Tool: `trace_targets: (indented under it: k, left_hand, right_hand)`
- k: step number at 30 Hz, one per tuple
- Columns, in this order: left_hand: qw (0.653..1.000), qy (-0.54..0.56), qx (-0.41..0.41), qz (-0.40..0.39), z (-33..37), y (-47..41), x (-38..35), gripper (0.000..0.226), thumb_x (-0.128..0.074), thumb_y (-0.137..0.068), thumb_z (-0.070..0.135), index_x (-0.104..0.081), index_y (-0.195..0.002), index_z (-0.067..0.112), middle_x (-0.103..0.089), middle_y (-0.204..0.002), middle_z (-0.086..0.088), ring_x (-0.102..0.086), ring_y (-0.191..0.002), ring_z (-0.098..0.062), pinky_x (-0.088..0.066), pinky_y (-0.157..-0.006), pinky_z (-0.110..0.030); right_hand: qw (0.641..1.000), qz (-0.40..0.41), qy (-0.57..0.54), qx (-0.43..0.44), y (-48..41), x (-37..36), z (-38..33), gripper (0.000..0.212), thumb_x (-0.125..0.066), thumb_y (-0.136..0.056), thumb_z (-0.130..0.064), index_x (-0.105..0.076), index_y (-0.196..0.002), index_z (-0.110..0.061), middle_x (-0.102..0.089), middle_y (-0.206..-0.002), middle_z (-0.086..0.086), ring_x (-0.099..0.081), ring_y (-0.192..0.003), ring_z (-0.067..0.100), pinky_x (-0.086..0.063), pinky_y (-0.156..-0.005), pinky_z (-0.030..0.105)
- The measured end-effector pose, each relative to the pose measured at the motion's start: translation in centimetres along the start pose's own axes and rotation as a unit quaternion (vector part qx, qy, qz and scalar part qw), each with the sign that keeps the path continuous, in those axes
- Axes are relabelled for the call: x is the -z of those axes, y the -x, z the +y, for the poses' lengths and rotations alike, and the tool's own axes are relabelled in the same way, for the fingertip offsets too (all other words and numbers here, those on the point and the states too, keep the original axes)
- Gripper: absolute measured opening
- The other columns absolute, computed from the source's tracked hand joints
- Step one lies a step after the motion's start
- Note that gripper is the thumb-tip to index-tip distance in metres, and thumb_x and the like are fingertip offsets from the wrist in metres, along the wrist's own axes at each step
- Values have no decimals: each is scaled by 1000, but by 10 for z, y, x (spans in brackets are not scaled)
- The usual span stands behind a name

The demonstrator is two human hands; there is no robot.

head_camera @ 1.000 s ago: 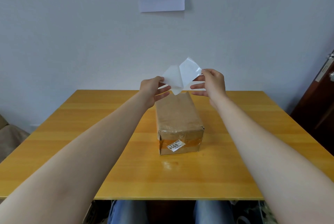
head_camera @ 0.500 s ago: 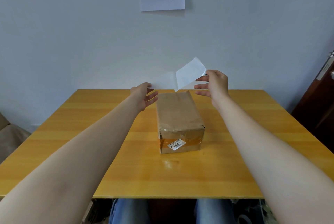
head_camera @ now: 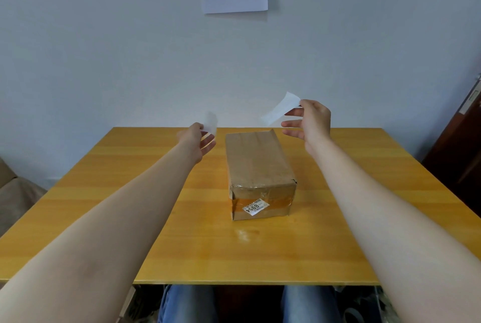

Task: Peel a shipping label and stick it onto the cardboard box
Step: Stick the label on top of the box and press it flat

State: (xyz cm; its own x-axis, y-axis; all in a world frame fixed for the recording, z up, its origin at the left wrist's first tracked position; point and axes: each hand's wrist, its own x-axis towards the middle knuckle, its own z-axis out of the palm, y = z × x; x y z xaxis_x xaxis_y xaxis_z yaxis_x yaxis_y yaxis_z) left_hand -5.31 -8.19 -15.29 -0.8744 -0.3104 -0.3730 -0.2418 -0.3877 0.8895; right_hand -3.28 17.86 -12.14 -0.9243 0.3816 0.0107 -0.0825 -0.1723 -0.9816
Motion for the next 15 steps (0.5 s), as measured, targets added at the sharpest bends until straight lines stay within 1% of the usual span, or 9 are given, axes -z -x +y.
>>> trace_targets:
  k: [4,5,7,8,10,11,13,15]
  left_hand:
    - [999,-26,1,32,0,-3,1,29,-57,-101,17,-59,-128,6,-65,-98,-6,-68,-86,-25,-64,-79,-39]
    - [999,-33,2,38,0,-3,1,28,-57,-101,17,-59,-127,6,-66,-103,-6,-67,-88,-25,-62,-79,-38]
    - [997,-51,10,60,1,0,2,23,-59,-100,18,-56,-121,10,-64,-121,-10,-65,-99,-29,-59,-80,-39]
    - [995,-65,13,71,2,1,2,22,-60,-100,18,-54,-121,12,-61,-130,-13,-63,-110,-32,-58,-84,-41]
    - [992,-96,10,80,4,4,-1,34,-61,-100,18,-51,-132,12,-53,-141,-13,-54,-125,-37,-53,-97,-43]
    - [990,-116,3,80,5,6,-3,42,-62,-100,18,-49,-138,11,-51,-143,-13,-51,-126,-38,-49,-97,-41]
    - [984,-156,-25,78,5,8,-8,48,-64,-97,19,-48,-141,9,-52,-139,-12,-50,-111,-35,-43,-87,-37]
    - [977,-184,-96,41,5,13,-19,40,-61,-98,16,-60,-137,9,-61,-119,-4,-53,-95,-24,-44,-85,-35]
  right_hand:
    - [1000,1,5,4,1,0,1,27,-48,-102,-16,-64,-121,-3,-79,-97,18,-72,-58,31,-65,-54,40]
    - [1000,1,6,4,1,0,1,27,-49,-102,-16,-64,-121,-3,-79,-96,18,-72,-57,31,-65,-54,40]
    - [1000,0,11,5,2,0,1,27,-48,-102,-16,-64,-120,-4,-78,-96,17,-72,-57,31,-65,-54,40]
    - [1000,0,16,6,2,0,1,27,-48,-102,-16,-64,-120,-4,-79,-96,17,-72,-57,30,-65,-55,41]
    - [1000,0,29,10,2,-1,2,27,-49,-102,-17,-65,-120,-5,-79,-97,16,-72,-57,30,-66,-57,42]
    - [999,-1,35,12,2,-1,2,28,-49,-102,-17,-65,-121,-5,-79,-96,16,-72,-58,30,-66,-57,43]
    - [999,-3,47,17,1,-2,3,29,-49,-102,-18,-65,-122,-5,-80,-96,15,-71,-57,29,-65,-55,41]
    - [998,-1,62,24,2,-4,4,29,-48,-102,-18,-65,-122,-6,-80,-95,14,-71,-56,28,-65,-55,40]
